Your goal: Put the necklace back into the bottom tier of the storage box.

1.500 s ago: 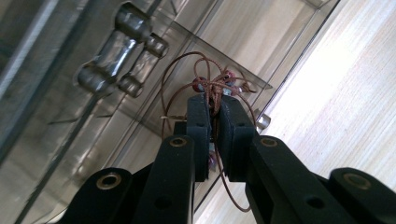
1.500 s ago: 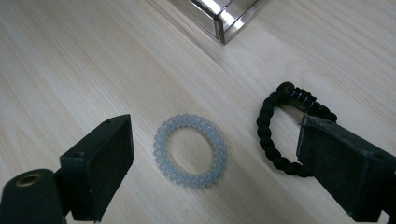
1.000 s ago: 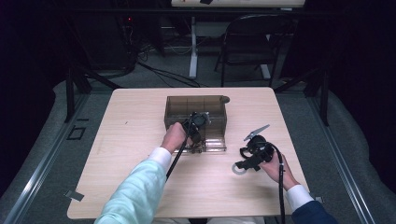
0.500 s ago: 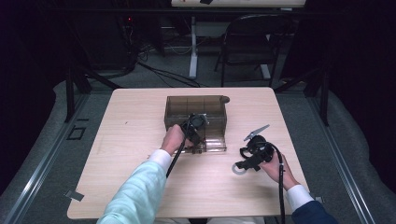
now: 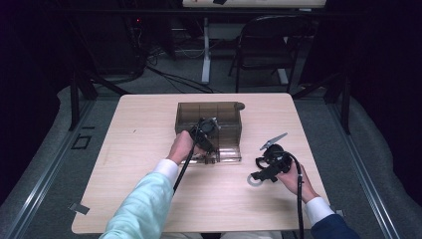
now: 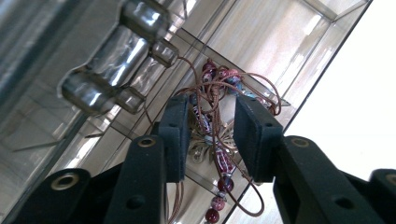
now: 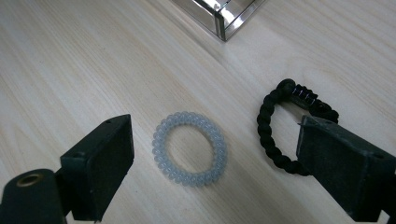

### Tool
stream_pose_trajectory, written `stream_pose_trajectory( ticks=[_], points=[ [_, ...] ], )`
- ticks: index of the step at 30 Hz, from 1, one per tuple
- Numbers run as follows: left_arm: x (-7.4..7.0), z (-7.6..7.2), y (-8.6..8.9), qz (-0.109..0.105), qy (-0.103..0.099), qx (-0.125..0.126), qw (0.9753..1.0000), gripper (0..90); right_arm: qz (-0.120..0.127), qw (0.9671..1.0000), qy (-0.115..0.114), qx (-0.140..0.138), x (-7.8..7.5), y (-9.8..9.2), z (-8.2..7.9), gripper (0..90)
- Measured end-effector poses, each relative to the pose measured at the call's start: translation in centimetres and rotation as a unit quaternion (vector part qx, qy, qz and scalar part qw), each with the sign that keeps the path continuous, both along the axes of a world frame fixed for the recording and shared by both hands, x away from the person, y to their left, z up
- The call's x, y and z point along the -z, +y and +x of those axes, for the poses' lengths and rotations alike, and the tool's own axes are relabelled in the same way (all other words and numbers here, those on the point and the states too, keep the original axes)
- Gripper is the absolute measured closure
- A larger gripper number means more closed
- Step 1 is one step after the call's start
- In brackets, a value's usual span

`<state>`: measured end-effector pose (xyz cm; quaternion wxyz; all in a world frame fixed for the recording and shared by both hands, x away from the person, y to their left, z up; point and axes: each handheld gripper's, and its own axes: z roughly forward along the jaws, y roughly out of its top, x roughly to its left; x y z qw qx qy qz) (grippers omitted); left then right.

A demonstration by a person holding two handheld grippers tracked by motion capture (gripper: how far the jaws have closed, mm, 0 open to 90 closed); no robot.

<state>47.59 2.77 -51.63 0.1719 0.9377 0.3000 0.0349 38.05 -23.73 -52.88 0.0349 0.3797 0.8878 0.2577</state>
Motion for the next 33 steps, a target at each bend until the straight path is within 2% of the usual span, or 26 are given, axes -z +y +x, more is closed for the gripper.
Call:
stream_pose_trajectory(
  ticks=[3, 8, 10, 12, 13, 16, 19, 20, 26, 27, 30, 33],
  points=[
    [-0.3, 0.0, 0.2, -0.006, -0.003, -0.006, 1.0000, 57.6, 0.001, 1.0000, -0.001, 0.000, 0.0, 0.0, 0.0, 10.9],
    [-1.2, -0.4, 0.8, -0.017, -0.004, -0.011, 0.9998, 54.0, -0.005, 1.0000, -0.001, -0.002, -0.1, -0.1, 0.0, 10.9],
    [-1.9, -0.8, 1.5, -0.029, 0.001, -0.020, 0.9994, 53.9, 0.000, 1.0000, -0.001, 0.001, -0.1, -0.1, 0.0, 11.0],
    [-2.2, -1.1, 2.0, -0.032, 0.007, -0.021, 0.9992, 53.9, 0.000, 1.0000, -0.001, 0.001, -0.1, -0.1, 0.0, 11.0],
    [-2.3, -1.4, 2.3, -0.030, 0.017, -0.019, 0.9992, 53.9, -0.003, 1.0000, -0.002, 0.000, -0.1, 0.0, 0.0, 11.0],
    [-1.8, -2.0, 2.6, -0.020, 0.027, -0.017, 0.9993, 55.3, 0.000, 1.0000, -0.001, 0.002, 0.0, 0.1, 0.0, 11.0],
    [-1.2, -2.0, 2.9, -0.014, 0.036, -0.022, 0.9990, 63.5, 0.006, 0.9999, -0.004, 0.007, 0.0, 0.2, -0.1, 11.0],
    [-0.8, -2.0, 3.0, -0.015, 0.041, -0.025, 0.9987, 65.6, -0.003, 1.0000, -0.005, 0.001, -0.1, 0.1, -0.1, 11.1],
    [0.0, -2.1, 2.9, -0.013, 0.041, -0.021, 0.9988, 89.2, 0.000, 1.0000, -0.004, 0.002, -0.1, 0.1, 0.0, 11.1],
    [0.1, -2.0, 2.8, -0.006, 0.045, -0.016, 0.9988, 89.4, -0.001, 1.0000, -0.005, 0.002, -0.1, 0.1, 0.0, 11.1],
    [0.4, -1.8, 2.5, 0.002, 0.041, -0.014, 0.9991, 89.8, -0.001, 1.0000, -0.005, 0.003, -0.1, 0.1, 0.0, 11.2],
    [0.6, -1.6, 2.5, 0.004, 0.028, -0.020, 0.9994, 89.9, 0.001, 1.0000, -0.004, 0.002, -0.1, 0.1, 0.0, 11.2]
  ],
)
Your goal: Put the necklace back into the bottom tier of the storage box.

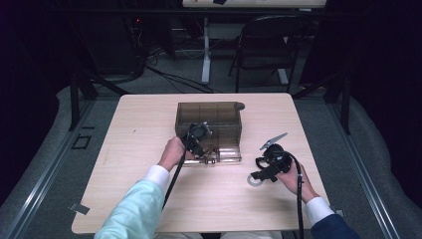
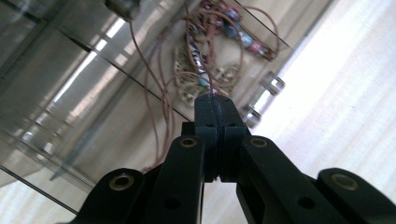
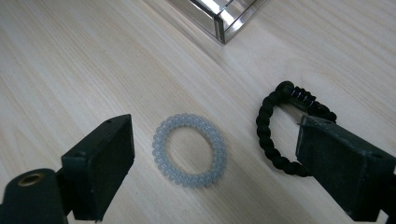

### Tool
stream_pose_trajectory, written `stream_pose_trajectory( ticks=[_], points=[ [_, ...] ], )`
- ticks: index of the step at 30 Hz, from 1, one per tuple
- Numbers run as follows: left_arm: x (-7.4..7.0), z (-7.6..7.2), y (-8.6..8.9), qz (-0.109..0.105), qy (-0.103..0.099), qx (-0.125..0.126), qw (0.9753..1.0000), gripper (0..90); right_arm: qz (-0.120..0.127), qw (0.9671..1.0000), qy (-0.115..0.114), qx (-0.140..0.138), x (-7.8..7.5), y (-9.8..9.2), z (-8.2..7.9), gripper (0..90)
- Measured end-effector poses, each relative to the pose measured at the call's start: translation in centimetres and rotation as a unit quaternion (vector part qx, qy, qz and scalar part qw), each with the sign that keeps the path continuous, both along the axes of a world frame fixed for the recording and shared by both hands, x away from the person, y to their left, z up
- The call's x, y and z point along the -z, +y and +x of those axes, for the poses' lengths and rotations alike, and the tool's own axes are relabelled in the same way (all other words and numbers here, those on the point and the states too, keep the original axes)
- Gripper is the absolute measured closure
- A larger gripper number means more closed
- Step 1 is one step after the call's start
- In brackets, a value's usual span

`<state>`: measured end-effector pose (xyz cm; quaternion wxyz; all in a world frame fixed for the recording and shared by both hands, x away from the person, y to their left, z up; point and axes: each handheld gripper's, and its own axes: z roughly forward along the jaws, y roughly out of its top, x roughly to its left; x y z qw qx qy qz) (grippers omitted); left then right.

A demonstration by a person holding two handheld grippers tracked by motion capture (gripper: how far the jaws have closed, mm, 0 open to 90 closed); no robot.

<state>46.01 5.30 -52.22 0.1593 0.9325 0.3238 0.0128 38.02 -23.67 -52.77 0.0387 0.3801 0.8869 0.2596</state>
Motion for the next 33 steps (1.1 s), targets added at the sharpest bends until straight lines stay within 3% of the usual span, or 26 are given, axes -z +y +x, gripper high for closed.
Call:
stream_pose_trajectory(
  ticks=[6, 8, 11, 13, 16, 19, 26, 29, 33],
  points=[
    [0.5, 0.8, 0.0, 0.005, -0.025, -0.018, 0.9995, 90.0, -0.003, 1.0000, -0.002, 0.001, 0.0, 0.0, 0.0, 11.2],
    [0.7, 0.9, -0.1, -0.006, -0.026, -0.019, 0.9995, 90.0, 0.001, 1.0000, -0.001, 0.001, 0.0, 0.0, 0.0, 11.2],
    [1.0, 0.8, -0.6, -0.005, -0.013, -0.007, 0.9999, 89.9, -0.002, 1.0000, -0.002, 0.002, 0.0, 0.0, 0.0, 11.2],
    [0.9, 0.7, -0.8, -0.004, -0.016, -0.006, 0.9998, 89.1, -0.004, 1.0000, -0.001, -0.001, 0.0, -0.1, 0.0, 11.2],
    [0.6, 0.6, -0.6, -0.015, -0.028, -0.012, 0.9994, 83.6, -0.004, 1.0000, -0.001, -0.002, 0.0, -0.2, 0.0, 11.2],
    [0.0, 0.4, -0.1, -0.022, -0.037, -0.024, 0.9988, 69.3, -0.001, 1.0000, -0.001, 0.001, -0.1, -0.1, 0.0, 11.2],
    [-1.4, -0.3, 1.3, -0.036, -0.059, -0.043, 0.9967, 51.2, -0.002, 1.0000, -0.001, 0.001, -0.2, -0.2, 0.0, 11.3],
    [-1.9, -0.8, 1.9, -0.041, -0.066, -0.042, 0.9961, 50.1, 0.001, 1.0000, -0.005, 0.002, -0.1, -0.2, 0.0, 11.3],
    [-1.9, -1.0, 2.7, -0.043, -0.060, -0.047, 0.9961, 53.6, -0.002, 1.0000, -0.001, 0.000, -0.2, -0.1, 0.0, 11.3]
  ],
)
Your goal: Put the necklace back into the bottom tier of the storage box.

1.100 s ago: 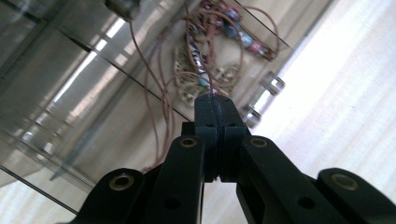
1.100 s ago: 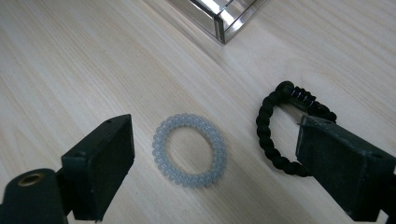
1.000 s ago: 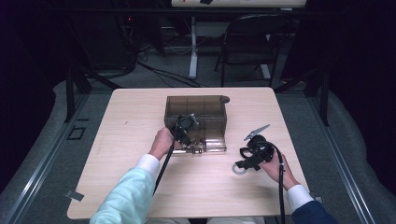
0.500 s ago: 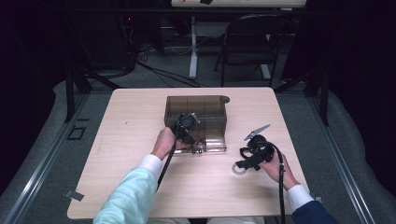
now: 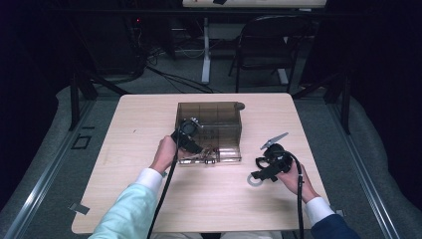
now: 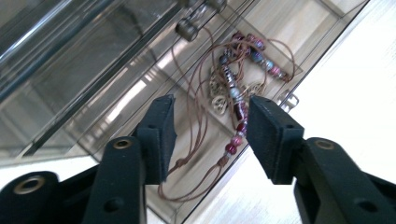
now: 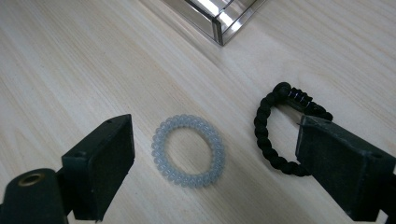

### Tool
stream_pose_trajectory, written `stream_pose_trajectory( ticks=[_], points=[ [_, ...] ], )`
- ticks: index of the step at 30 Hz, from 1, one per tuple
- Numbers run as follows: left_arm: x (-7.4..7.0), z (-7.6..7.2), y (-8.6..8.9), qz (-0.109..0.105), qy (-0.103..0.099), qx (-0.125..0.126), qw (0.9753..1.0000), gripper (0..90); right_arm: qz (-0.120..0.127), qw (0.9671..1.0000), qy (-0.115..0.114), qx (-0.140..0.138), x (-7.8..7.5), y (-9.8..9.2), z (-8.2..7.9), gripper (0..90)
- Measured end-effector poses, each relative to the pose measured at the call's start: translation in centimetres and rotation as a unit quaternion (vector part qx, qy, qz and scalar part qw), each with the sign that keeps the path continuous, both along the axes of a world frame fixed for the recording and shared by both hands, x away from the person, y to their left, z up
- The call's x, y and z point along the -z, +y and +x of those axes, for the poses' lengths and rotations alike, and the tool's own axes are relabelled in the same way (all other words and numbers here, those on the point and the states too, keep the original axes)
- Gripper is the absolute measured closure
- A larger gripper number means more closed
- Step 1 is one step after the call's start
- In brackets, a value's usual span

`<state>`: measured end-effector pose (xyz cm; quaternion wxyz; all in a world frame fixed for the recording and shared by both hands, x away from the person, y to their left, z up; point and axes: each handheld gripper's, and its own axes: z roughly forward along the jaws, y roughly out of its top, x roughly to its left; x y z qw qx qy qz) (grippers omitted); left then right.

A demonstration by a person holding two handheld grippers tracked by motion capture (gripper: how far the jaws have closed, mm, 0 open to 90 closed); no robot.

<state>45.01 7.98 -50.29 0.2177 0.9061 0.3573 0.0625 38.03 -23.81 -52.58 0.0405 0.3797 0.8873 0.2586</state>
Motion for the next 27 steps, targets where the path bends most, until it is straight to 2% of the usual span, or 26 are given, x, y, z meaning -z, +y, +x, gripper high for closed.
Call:
stream_pose_trajectory(
  ticks=[9, 19, 23, 27],
  points=[
    [1.4, -0.4, 1.3, 0.010, 0.027, 0.003, 0.9996, 68.7, 0.001, 1.0000, -0.002, 0.002, 0.1, 0.1, 0.0, 11.4],
    [2.9, 0.1, 0.6, 0.024, 0.045, 0.019, 0.9985, 87.1, 0.002, 1.0000, 0.002, 0.000, 0.1, 0.1, 0.0, 11.4],
    [3.5, 0.4, 0.4, 0.025, 0.051, 0.018, 0.9982, 88.7, -0.002, 1.0000, -0.001, 0.001, 0.1, 0.1, 0.0, 11.4],
    [3.4, 0.4, 0.6, 0.020, 0.040, 0.010, 0.9989, 84.8, 0.001, 1.0000, -0.002, 0.003, 0.1, 0.1, 0.0, 11.4]
  ],
)
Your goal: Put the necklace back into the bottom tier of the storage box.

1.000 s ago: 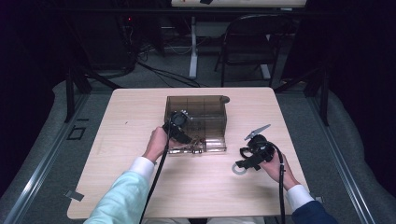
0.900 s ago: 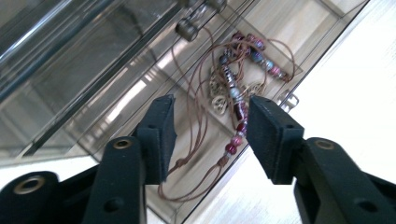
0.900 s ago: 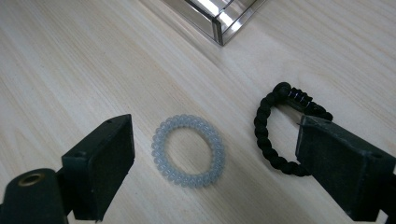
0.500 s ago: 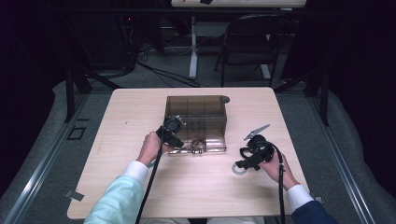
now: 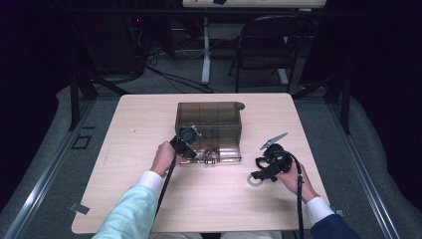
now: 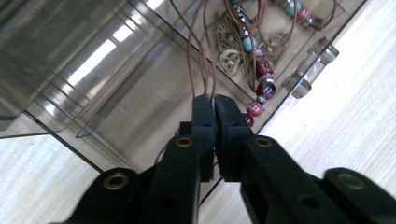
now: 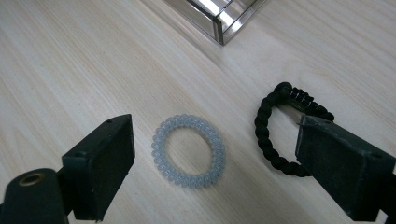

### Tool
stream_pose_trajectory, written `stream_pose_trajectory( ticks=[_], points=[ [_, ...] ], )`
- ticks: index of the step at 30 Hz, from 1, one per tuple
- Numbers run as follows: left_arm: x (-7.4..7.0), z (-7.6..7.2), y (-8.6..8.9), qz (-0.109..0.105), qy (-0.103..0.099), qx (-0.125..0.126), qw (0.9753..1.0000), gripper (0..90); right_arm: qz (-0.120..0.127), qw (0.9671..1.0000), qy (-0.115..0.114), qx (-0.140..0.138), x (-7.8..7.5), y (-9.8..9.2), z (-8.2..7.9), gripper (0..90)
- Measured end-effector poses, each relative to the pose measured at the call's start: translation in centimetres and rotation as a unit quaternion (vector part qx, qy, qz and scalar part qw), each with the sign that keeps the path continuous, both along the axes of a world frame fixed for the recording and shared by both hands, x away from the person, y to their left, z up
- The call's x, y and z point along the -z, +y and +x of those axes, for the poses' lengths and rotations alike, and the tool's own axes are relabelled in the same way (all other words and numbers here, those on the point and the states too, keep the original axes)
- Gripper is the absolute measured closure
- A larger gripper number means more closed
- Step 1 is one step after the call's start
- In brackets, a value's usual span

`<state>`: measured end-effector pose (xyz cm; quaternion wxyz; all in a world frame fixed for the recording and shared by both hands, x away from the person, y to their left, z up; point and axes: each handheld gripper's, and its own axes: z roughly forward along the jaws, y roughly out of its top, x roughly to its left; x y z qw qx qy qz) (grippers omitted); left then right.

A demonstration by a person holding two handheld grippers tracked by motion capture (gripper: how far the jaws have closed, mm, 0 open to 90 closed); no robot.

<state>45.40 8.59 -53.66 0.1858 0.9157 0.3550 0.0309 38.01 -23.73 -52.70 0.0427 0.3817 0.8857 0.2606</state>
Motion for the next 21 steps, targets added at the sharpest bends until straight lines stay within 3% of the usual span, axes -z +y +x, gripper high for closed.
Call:
stream_pose_trajectory(
  ticks=[5, 7, 9, 12, 16, 21],
  points=[
    [-0.9, -0.4, 0.6, -0.018, -0.021, -0.010, 0.9996, 72.8, -0.003, 1.0000, 0.002, 0.000, -0.1, -0.1, 0.0, 11.5],
    [-1.2, -0.7, 1.0, -0.020, -0.026, -0.019, 0.9993, 59.3, -0.002, 1.0000, 0.001, -0.001, 0.0, -0.1, 0.1, 11.5],
    [-1.5, -1.0, 1.3, -0.028, -0.032, -0.019, 0.9989, 54.6, -0.003, 1.0000, 0.000, 0.000, 0.0, -0.1, 0.0, 11.5],
    [-1.7, -1.8, 1.5, -0.035, -0.039, -0.019, 0.9984, 40.2, -0.003, 1.0000, 0.000, -0.001, -0.1, -0.1, 0.1, 11.6],
    [-1.8, -2.7, 1.7, -0.039, -0.042, -0.017, 0.9982, 27.8, -0.004, 1.0000, -0.002, 0.003, 0.0, -0.1, 0.0, 11.8],
    [-1.6, -3.8, 1.9, -0.047, -0.047, -0.020, 0.9976, 18.4, -0.003, 1.0000, -0.003, 0.006, 0.0, -0.1, 0.0, 11.9]
  ],
)
